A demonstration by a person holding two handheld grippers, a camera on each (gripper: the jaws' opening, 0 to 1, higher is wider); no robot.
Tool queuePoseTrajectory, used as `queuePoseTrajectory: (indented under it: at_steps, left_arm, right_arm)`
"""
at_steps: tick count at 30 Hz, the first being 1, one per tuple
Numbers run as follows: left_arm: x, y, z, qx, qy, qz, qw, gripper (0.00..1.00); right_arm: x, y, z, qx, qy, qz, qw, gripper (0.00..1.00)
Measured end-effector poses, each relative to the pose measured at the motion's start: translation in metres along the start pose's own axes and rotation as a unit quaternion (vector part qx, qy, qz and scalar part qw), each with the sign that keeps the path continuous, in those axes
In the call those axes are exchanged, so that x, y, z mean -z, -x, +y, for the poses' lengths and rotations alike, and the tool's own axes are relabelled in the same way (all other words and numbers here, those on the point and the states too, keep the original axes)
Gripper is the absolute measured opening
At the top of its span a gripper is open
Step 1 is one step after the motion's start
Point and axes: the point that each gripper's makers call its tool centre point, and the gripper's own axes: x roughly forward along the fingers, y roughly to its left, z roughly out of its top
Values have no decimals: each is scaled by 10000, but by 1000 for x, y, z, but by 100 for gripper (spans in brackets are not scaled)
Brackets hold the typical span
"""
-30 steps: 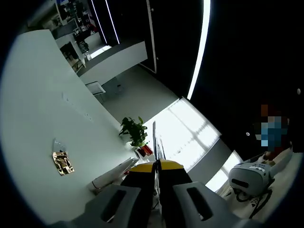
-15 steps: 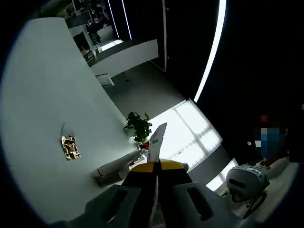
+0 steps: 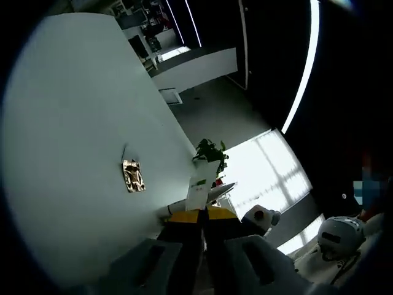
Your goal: Arrange the skincare products in the storage area until every visible bottle or jar stands upright without overlapping.
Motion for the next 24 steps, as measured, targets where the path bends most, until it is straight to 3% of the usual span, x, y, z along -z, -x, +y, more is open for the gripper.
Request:
queuePoseTrajectory:
  at_steps: [7,12,19,24]
  left_arm:
    - [3,-7,31,-491,-52,228,9985,0]
    - [8,-14,47,-803,32,349,9962,0]
    - [8,-20,61,-1061,59,408,9935,0]
    - [14,-23,67,-1293,-44,435,9906,0]
  right_arm:
    - [2,-19,3,100,252,117,9996,6]
    - [9,-33,5,222,734,383,9963,9]
    - [15,-51,12,289,834,496,9949,15]
    - [28,-61,5,496,1236,836,9876,21]
